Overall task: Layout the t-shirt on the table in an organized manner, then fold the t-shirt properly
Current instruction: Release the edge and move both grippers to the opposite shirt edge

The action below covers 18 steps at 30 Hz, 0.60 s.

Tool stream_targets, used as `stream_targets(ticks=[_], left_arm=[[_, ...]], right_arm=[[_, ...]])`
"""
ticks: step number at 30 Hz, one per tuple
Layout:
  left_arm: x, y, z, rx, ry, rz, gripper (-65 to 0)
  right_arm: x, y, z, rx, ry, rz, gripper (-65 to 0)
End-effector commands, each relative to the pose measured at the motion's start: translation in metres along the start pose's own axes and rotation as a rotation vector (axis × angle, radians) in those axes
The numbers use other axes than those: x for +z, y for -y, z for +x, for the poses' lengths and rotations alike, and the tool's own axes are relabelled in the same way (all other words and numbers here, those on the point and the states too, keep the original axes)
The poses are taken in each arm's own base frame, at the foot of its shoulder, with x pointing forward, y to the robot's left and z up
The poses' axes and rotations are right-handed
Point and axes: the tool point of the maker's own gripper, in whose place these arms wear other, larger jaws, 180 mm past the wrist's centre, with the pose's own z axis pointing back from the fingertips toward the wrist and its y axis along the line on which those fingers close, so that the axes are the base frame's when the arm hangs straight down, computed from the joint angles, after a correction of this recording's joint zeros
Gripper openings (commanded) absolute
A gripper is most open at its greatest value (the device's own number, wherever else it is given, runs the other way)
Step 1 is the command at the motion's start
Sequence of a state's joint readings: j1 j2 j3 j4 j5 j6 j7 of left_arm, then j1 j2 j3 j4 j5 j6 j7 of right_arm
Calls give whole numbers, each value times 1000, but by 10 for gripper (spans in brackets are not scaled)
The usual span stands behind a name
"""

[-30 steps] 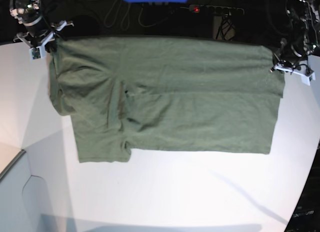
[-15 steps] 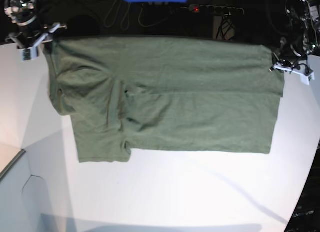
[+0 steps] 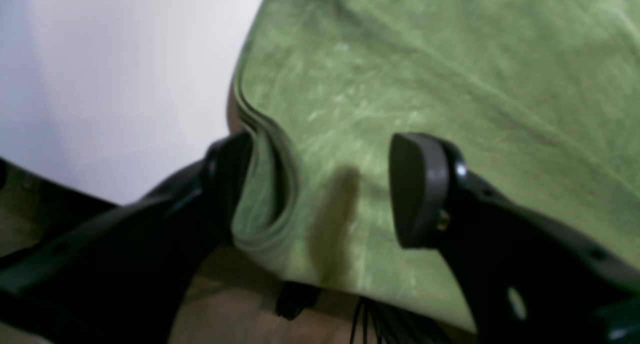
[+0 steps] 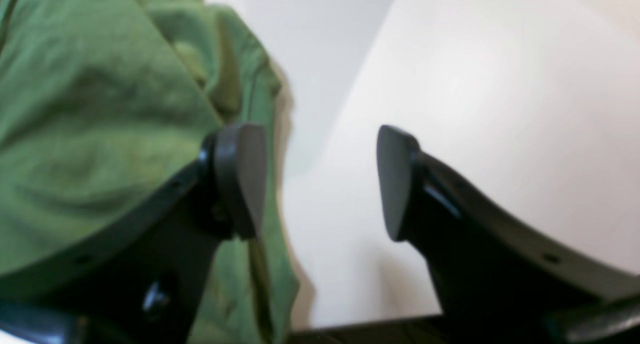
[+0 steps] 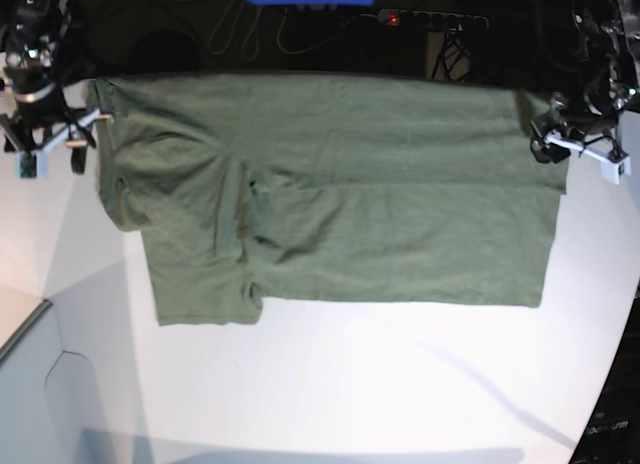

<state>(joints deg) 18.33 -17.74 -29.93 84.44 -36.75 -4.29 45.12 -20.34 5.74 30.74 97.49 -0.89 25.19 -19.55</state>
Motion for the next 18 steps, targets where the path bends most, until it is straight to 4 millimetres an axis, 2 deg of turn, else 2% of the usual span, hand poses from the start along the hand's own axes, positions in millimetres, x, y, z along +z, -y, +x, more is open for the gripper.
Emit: stream_targets(ticks=[1,7,10,12,15,18], left_arm=[[6,-4,23,-1,63,6,-217],[13,-12,64,78,177,20,-217],[12,-6,91,97,239,4,-217],[7,0,106,110,261,-9,-217],[-2,8,132,120,293,-9,-217],[-14,15,153,116,304,8,-217]], right_arm=[[-6,6,31,-6,83,-14,-286],[-62,-27,85,-47,86,75,-285],[-93,-41,106,-61,74,126,-285],[-116,-56,109,-81,39,172,-285],[-149,-65,112,-108,-25,215,-285],[-172,-74,115,-141,-58,253,-285]])
